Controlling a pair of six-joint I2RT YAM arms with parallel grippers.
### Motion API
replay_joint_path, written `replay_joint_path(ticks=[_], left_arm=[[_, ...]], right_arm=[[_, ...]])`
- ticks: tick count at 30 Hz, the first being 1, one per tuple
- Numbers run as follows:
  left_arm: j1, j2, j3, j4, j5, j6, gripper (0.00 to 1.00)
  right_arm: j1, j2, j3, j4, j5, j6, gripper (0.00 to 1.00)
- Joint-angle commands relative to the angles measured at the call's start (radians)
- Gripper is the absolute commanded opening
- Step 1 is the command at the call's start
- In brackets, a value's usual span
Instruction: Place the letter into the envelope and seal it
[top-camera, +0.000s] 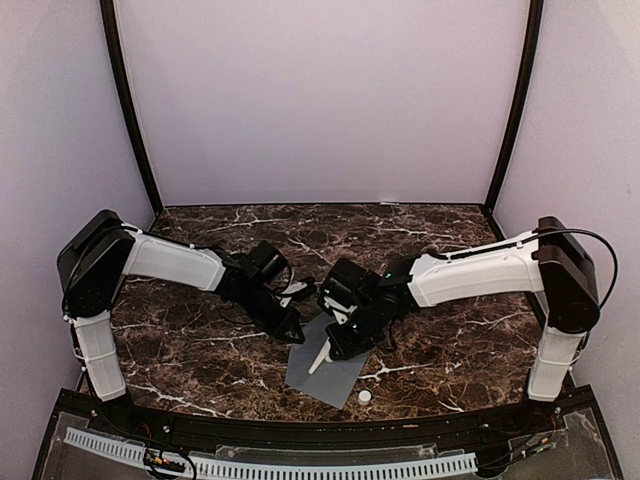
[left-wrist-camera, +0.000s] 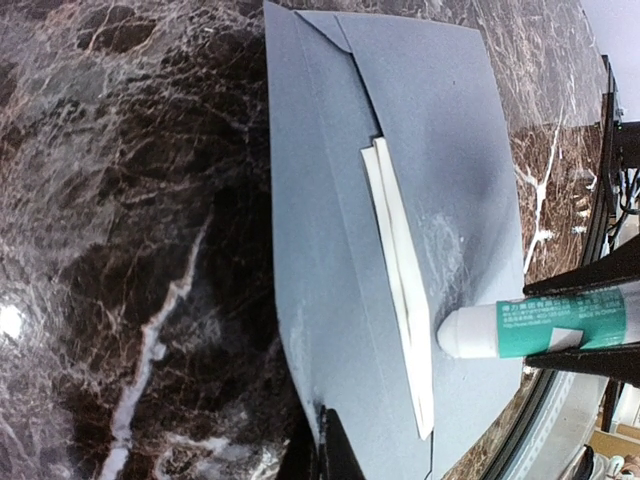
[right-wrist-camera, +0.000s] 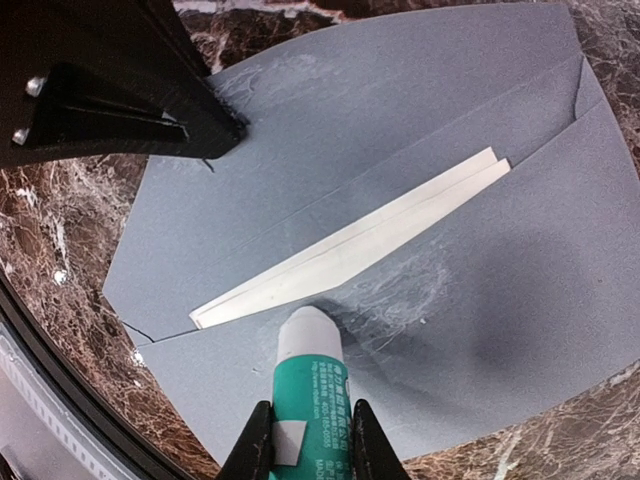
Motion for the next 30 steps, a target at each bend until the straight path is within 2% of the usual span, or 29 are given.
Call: replay_joint_path(ticks=[1, 20, 30], left_arm=[[0.001, -0.028, -0.002, -0.006, 0.035, 0.021, 0.00], [0.001, -0.020, 0.002, -0.010, 0.032, 0.024, 0.00], [0.000, -0.019, 0.001, -0.011, 0.025, 0.020, 0.00]], right_arm=[[-0.038, 0.038, -0.006, -0.065, 0.108, -0.020, 0.00], [-0.101, 0.059, 0.026, -0.080, 0.178, -0.064, 0.00], [-0.094, 0.028, 0.008, -0.070, 0.091, -0.082, 0.00]])
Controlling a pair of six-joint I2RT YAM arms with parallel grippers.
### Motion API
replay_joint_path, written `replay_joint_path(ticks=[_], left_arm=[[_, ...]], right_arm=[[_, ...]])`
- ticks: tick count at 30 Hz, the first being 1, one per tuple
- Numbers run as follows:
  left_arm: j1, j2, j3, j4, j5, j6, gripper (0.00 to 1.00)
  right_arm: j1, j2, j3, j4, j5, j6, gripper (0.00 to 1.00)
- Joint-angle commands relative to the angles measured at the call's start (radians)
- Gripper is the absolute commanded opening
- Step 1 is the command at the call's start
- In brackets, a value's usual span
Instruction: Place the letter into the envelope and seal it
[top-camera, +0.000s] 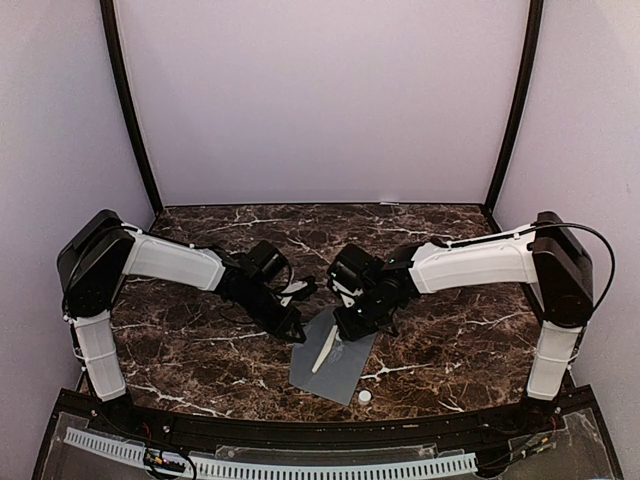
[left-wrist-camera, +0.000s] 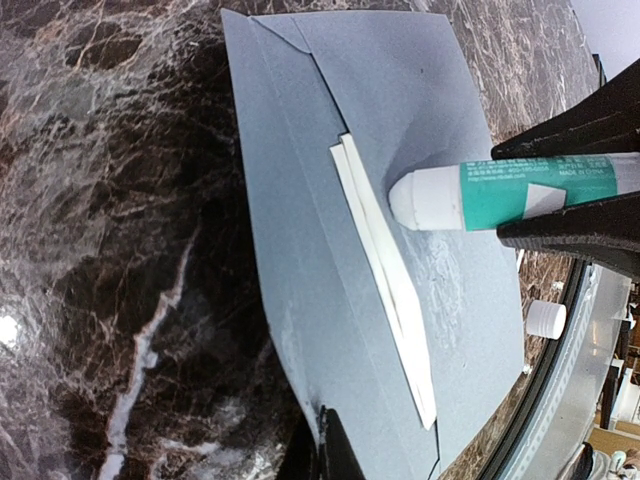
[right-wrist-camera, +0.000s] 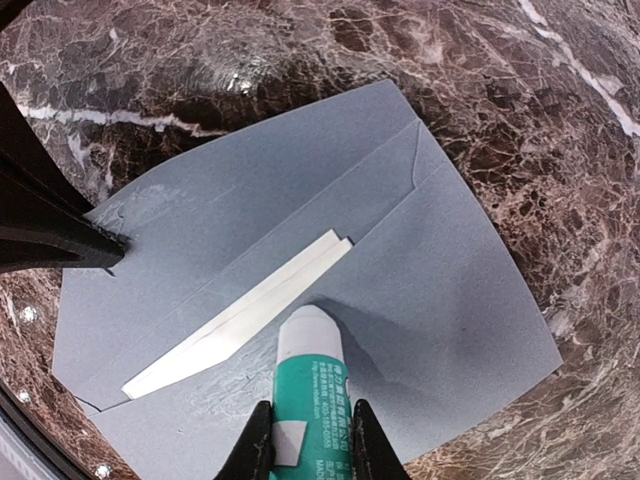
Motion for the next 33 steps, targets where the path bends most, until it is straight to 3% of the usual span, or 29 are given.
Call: replay_joint_path(ticks=[1, 33], left_arm=[[-0.002, -0.018, 0.001, -0.024, 0.008, 0.012, 0.00], [-0.002, -0.017, 0.003, -0.028, -0.007, 0.007, 0.00]], right_arm=[[-0.004, 0.005, -0.027, -0.065, -0.038, -0.013, 0.00], [0.128, 0.034, 0.014, -0.153, -0.214, -0.055, 0.00]])
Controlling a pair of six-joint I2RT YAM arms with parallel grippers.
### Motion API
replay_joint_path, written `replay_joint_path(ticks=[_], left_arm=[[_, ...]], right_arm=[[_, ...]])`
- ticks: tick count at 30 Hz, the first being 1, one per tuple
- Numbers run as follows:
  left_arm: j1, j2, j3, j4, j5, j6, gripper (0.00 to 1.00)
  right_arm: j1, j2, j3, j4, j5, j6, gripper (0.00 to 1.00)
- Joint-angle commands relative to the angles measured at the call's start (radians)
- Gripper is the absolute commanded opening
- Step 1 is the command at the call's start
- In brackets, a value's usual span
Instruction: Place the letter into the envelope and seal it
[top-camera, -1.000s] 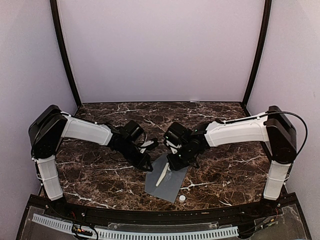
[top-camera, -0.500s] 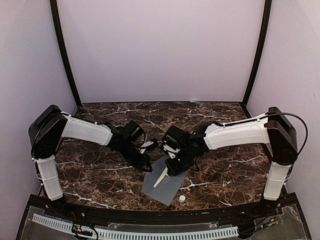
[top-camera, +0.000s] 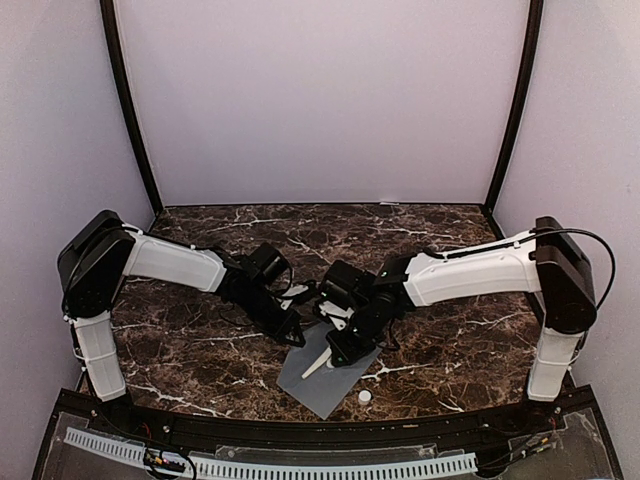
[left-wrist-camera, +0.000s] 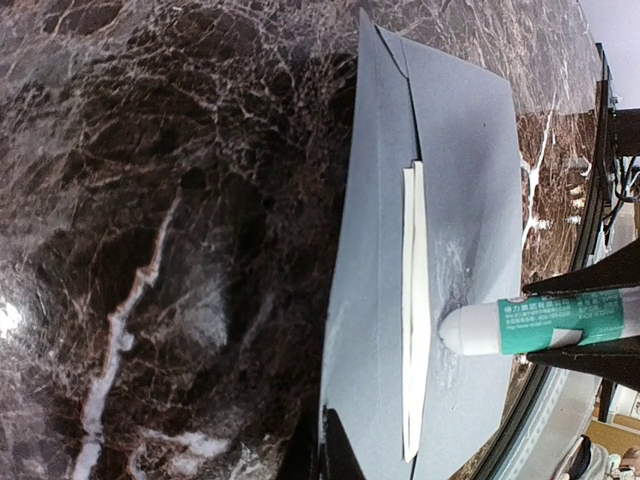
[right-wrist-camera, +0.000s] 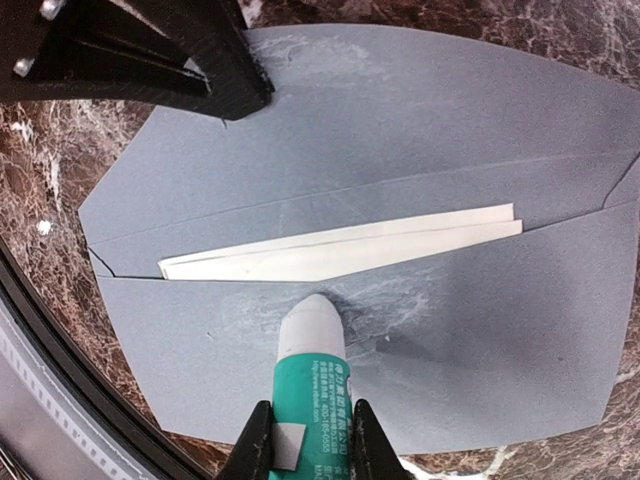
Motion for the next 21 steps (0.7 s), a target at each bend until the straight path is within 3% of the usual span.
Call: replay_joint_path(ticks=[1, 21], left_arm=[[0.002, -0.017, 0.003, -0.003, -0.006, 0.006, 0.00], [0.002, -0.013, 0.000, 0.011, 0.043, 0.012, 0.00]], right_arm=[[0.031, 0.038, 0.013, -0.073, -0.060, -0.006, 0.00], [-0.011, 0.046, 0.005, -0.087, 0.071, 0.035, 0.00]])
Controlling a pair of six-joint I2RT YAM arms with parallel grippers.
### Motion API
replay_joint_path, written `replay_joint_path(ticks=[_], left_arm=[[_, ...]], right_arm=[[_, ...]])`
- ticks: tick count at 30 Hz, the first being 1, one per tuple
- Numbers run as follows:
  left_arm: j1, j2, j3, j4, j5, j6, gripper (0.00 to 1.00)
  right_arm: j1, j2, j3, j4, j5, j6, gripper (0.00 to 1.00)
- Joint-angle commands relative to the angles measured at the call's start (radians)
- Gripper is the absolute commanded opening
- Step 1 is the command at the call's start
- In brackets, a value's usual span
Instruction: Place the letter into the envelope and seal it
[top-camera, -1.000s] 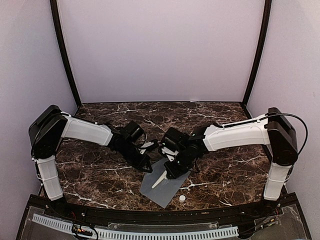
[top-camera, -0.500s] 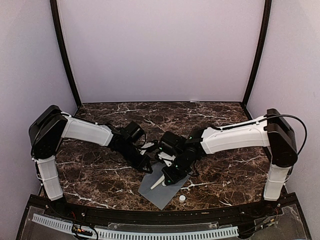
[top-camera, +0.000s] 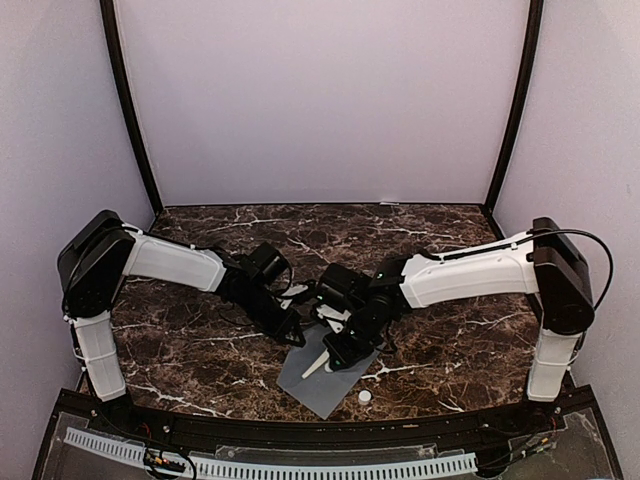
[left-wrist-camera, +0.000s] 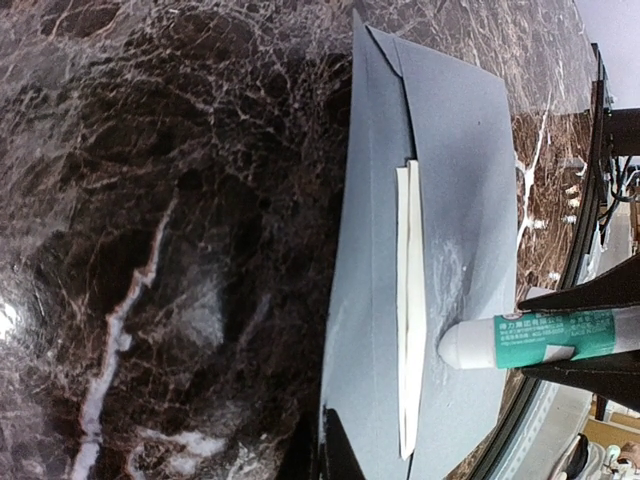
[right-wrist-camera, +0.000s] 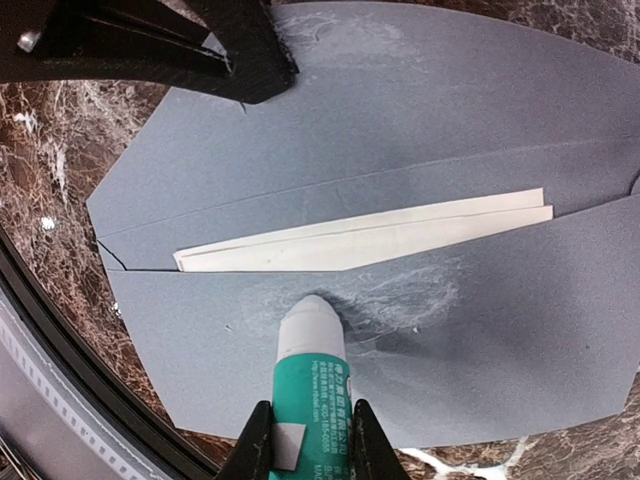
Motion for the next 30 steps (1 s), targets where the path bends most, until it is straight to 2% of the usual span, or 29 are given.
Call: replay_joint_path(ticks=[1, 30], left_arm=[[0.001, -0.012, -0.001, 0.011, 0.035, 0.012, 0.00], [0.002, -0.004, -0.001, 0.010, 0.049, 0.015, 0.00]], right_arm=[[-0.030, 0.031, -0.019, -0.058, 0.069, 0.006, 0.00], [-0.153, 0.060, -0.014, -0.034, 0.163, -0.067, 0.00]])
